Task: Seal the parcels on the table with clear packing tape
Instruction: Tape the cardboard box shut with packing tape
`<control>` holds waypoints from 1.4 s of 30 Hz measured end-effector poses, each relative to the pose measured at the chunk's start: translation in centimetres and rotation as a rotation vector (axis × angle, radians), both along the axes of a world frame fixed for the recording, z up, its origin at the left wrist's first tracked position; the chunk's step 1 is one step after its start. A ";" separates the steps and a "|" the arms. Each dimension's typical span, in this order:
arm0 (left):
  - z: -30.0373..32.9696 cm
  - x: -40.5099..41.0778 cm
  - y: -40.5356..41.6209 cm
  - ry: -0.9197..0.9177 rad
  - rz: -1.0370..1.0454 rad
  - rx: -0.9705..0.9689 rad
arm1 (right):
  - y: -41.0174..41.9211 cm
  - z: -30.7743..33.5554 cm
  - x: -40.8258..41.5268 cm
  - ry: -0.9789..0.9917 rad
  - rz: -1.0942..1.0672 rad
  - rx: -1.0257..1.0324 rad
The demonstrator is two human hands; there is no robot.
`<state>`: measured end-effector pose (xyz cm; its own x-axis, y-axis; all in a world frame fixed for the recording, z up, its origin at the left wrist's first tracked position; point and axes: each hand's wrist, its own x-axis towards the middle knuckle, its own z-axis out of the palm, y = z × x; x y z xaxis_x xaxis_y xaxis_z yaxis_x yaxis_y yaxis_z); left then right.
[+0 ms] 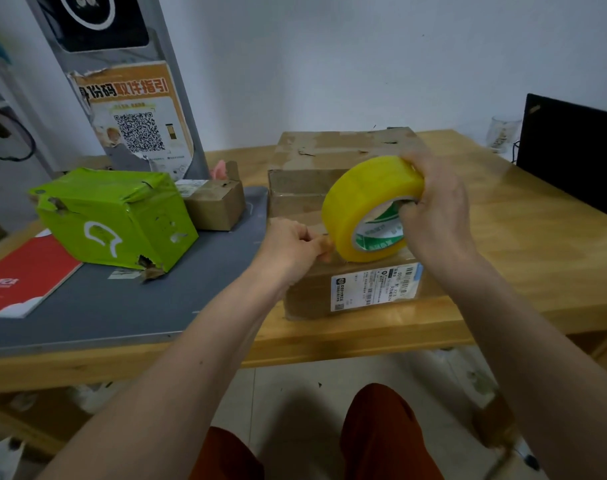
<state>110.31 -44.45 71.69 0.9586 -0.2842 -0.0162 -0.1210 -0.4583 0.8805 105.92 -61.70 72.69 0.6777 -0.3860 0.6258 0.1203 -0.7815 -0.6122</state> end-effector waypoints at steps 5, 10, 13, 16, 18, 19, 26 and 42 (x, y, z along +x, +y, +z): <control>-0.1 0.2 0.3 -0.044 -0.006 0.077 | -1.5 0.1 -0.5 0.062 -0.062 -0.103; -0.4 0.1 -0.4 -0.225 -0.002 0.305 | -2.1 0.4 -0.6 0.087 -0.083 -0.206; -1.2 0.1 -1.1 -0.399 0.038 0.464 | -1.5 0.5 -0.7 0.103 -0.093 -0.307; -1.6 -0.2 -1.6 -0.509 0.041 0.606 | -0.8 0.6 -0.6 0.096 -0.101 -0.415; -1.9 -0.3 -1.7 -0.567 0.036 0.663 | -0.6 0.6 -0.5 0.086 -0.110 -0.460; -1.9 -0.4 -1.8 -0.590 0.030 0.693 | -0.5 0.5 -0.4 0.085 -0.110 -0.476; -1.7 0.7 -0.6 -0.662 -0.002 0.928 | -0.5 0.6 0.1 0.090 -0.116 -0.518; -7.2 -4.0 -2.3 -0.779 -0.090 0.591 | -1.0 0.1 0.1 0.077 -0.083 -0.363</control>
<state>106.30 -46.76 64.45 0.7366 -0.5066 0.4482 -0.6271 -0.7598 0.1718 106.02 -62.65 72.78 0.7038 -0.2040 0.6804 0.0117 -0.9544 -0.2981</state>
